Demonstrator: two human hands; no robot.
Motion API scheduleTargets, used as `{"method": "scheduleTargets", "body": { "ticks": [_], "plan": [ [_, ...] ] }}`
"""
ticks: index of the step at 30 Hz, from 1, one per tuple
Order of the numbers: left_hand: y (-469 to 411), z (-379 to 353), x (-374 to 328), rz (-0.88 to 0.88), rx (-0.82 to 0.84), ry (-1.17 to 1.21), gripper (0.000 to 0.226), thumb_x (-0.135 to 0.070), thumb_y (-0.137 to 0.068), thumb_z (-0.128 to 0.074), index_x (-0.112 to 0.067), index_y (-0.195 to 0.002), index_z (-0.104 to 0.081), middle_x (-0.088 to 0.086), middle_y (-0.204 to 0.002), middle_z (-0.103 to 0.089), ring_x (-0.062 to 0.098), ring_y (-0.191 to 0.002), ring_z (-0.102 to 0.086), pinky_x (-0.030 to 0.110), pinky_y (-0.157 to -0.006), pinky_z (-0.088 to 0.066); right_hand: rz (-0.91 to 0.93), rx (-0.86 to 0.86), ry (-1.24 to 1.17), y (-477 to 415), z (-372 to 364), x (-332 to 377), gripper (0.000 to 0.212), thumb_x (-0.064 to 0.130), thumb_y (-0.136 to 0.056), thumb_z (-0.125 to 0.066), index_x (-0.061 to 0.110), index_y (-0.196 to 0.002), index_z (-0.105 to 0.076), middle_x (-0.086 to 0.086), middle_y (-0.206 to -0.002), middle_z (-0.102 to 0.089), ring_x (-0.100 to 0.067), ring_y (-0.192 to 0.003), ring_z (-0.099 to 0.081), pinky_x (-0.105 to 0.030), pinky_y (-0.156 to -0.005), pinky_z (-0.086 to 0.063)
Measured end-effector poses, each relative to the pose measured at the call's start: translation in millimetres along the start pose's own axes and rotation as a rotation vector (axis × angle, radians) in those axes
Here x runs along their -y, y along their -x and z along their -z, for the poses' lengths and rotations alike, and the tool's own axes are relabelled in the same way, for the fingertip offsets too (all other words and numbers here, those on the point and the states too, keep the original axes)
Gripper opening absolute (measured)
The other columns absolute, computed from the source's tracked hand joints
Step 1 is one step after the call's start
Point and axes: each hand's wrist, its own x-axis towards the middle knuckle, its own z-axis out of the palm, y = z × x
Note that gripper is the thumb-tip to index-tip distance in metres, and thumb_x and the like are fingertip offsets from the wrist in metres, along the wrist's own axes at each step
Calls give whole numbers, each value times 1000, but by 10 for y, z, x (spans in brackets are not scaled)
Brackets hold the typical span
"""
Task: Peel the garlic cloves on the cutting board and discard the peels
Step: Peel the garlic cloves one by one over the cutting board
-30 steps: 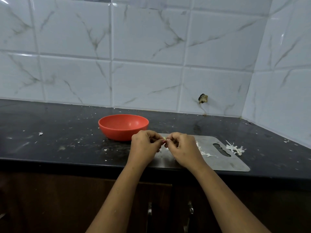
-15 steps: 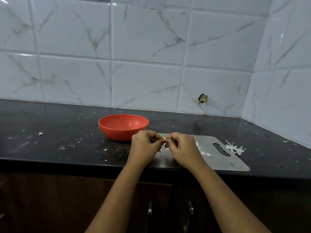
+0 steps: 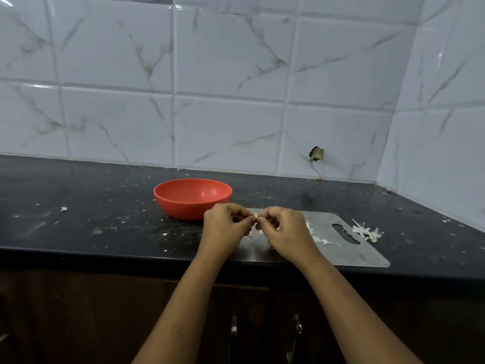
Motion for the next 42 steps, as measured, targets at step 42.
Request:
{"method": "scheduleTargets", "body": {
  "ticks": [42],
  "plan": [
    [-81,-37,75,105,112,157,17,-3,-93,-55,-6,-97,-72,11,-82,-72,12,-60,-66,23,-60,-53,-34,-60,-194,9,13,35,11,17,-91,-63,10,-85,-69,1,-70,-65,-6,-61,-60,-22,-53,-55]
  ]
}}
